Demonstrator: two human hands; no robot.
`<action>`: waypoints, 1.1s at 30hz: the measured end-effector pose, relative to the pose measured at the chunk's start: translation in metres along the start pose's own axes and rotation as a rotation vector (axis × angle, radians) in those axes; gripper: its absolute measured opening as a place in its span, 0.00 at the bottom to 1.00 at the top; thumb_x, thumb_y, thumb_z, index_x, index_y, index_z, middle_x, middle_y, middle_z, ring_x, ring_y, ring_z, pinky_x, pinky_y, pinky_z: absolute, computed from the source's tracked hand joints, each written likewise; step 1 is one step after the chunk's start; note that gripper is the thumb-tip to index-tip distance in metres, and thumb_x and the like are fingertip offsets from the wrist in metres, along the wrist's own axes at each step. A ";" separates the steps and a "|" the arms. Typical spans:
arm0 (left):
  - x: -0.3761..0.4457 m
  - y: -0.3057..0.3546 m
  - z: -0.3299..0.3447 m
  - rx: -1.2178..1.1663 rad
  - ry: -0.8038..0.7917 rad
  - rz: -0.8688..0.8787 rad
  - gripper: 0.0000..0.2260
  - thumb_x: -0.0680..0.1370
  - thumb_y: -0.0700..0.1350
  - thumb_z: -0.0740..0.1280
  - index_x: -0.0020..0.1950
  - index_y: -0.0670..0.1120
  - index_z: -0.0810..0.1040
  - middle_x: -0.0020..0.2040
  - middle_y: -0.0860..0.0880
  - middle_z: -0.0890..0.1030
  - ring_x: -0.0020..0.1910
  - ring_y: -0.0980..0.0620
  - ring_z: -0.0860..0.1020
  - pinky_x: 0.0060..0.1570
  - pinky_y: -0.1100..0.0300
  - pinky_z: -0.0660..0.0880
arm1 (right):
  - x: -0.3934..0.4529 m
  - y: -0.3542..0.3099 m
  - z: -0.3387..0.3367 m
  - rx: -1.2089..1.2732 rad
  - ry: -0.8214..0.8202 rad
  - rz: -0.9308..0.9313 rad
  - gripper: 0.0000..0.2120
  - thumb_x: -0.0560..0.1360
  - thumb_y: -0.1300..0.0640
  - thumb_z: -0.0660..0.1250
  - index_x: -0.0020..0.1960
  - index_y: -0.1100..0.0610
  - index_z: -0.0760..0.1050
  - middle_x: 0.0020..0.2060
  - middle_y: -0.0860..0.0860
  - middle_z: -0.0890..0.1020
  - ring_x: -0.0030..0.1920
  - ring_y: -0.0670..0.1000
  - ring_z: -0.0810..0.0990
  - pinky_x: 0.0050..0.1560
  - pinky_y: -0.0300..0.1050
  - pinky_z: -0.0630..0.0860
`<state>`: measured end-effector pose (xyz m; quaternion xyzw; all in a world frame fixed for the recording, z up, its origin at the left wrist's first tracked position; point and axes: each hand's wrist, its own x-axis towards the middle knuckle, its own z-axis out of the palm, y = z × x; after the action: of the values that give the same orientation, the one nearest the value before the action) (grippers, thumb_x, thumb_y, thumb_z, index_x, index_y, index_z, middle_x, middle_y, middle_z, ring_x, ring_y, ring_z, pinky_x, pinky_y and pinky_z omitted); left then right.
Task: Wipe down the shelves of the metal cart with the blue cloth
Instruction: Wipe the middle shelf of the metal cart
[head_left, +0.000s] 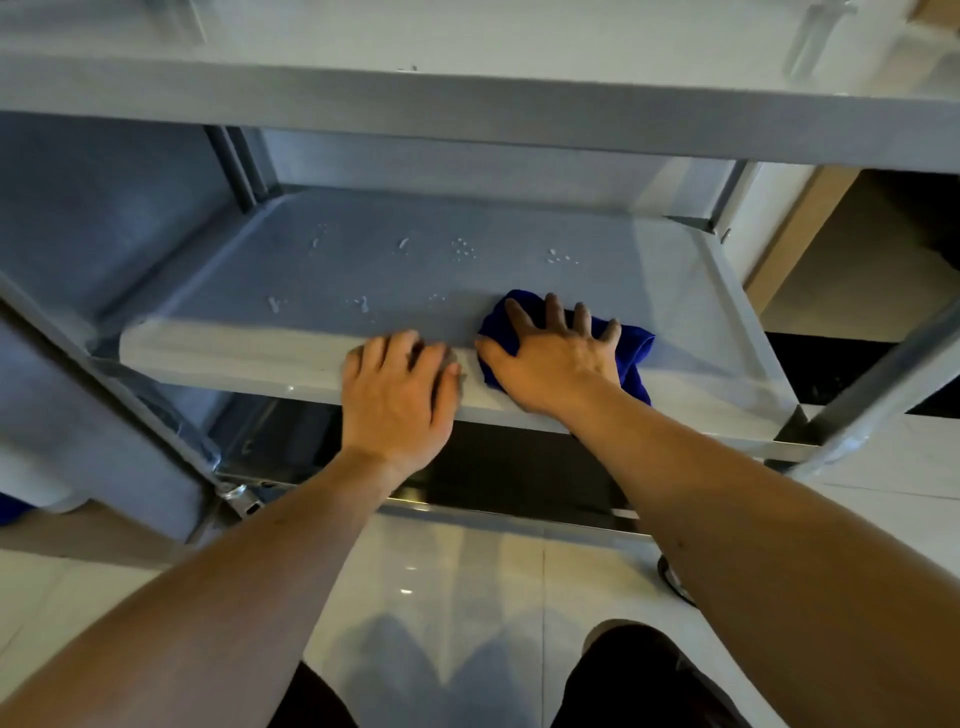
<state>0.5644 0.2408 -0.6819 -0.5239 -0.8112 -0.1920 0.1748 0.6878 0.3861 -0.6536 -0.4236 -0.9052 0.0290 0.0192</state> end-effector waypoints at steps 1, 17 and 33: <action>-0.002 0.004 0.001 0.018 -0.010 -0.020 0.17 0.82 0.55 0.53 0.57 0.49 0.77 0.57 0.45 0.76 0.56 0.43 0.72 0.55 0.45 0.69 | 0.008 -0.002 0.002 0.002 -0.007 0.009 0.37 0.75 0.25 0.39 0.80 0.39 0.46 0.82 0.54 0.49 0.79 0.65 0.47 0.71 0.75 0.41; 0.031 0.014 0.000 0.104 -0.100 0.071 0.20 0.77 0.56 0.55 0.60 0.46 0.75 0.55 0.42 0.78 0.52 0.40 0.75 0.49 0.46 0.70 | 0.154 0.031 -0.004 -0.040 0.023 0.188 0.37 0.75 0.26 0.42 0.79 0.42 0.55 0.78 0.57 0.61 0.74 0.65 0.60 0.70 0.73 0.53; 0.028 0.015 0.007 0.062 0.004 0.065 0.17 0.74 0.55 0.58 0.54 0.46 0.75 0.50 0.42 0.78 0.47 0.40 0.73 0.46 0.47 0.70 | 0.184 0.033 -0.012 -0.039 0.017 0.151 0.37 0.77 0.26 0.41 0.81 0.43 0.53 0.79 0.57 0.60 0.75 0.64 0.60 0.71 0.72 0.53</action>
<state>0.5666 0.2723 -0.6725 -0.5440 -0.7990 -0.1619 0.1988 0.5956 0.5492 -0.6424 -0.4914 -0.8708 0.0091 0.0163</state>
